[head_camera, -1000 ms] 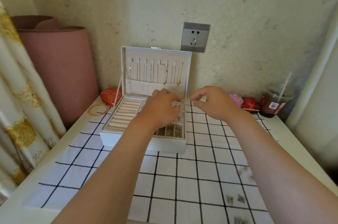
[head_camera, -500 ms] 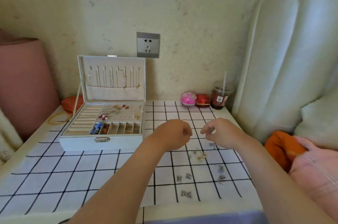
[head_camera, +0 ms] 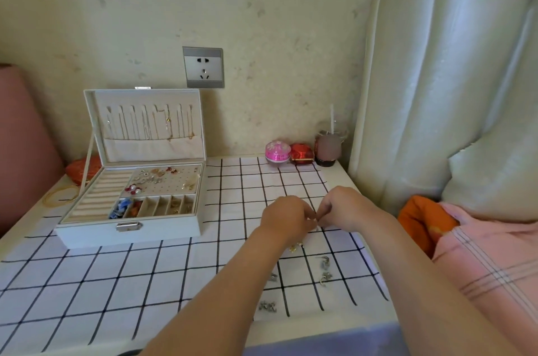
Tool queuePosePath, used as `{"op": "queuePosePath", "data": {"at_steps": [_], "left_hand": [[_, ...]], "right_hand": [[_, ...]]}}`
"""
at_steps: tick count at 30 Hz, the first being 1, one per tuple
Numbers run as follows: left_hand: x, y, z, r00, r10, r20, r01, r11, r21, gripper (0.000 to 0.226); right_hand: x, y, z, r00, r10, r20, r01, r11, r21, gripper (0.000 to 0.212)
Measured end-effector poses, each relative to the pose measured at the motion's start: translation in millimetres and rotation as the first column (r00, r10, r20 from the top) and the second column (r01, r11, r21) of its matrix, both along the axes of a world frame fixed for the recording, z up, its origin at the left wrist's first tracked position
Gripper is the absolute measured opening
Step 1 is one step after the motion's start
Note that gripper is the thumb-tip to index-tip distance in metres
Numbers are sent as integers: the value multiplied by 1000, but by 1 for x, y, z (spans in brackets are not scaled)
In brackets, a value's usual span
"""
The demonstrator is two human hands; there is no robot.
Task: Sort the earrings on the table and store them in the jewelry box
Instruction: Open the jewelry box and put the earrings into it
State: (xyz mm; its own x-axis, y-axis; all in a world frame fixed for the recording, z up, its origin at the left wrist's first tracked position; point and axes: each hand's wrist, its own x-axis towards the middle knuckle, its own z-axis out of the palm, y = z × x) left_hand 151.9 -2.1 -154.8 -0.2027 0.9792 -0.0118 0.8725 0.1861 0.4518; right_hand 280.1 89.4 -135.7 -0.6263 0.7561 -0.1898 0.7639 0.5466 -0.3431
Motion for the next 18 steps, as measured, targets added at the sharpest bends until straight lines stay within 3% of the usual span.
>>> {"op": "queuePosePath", "data": {"at_steps": [2, 5, 9, 13, 18], "left_hand": [[1, 4, -2, 999, 27, -18, -27, 1000, -4, 19], [0, 8, -3, 999, 50, -12, -50, 999, -21, 12], [-6, 5, -1, 998, 56, 13, -55, 998, -11, 9], [-26, -7, 11, 996, 94, 6, -95, 993, 68, 8], [-66, -35, 32, 985, 144, 90, -161, 962, 220, 10]], "right_hand": [[1, 1, 0, 1000, -8, -2, 8, 1000, -5, 4], [1, 3, -2, 1000, -18, -13, 18, 1000, -17, 19], [-3, -1, 0, 991, -26, -127, 22, 999, -38, 22], [-21, -12, 9, 961, -7, -276, -10, 998, -59, 9], [-65, -29, 21, 914, 9, -405, -38, 997, -65, 7]]}}
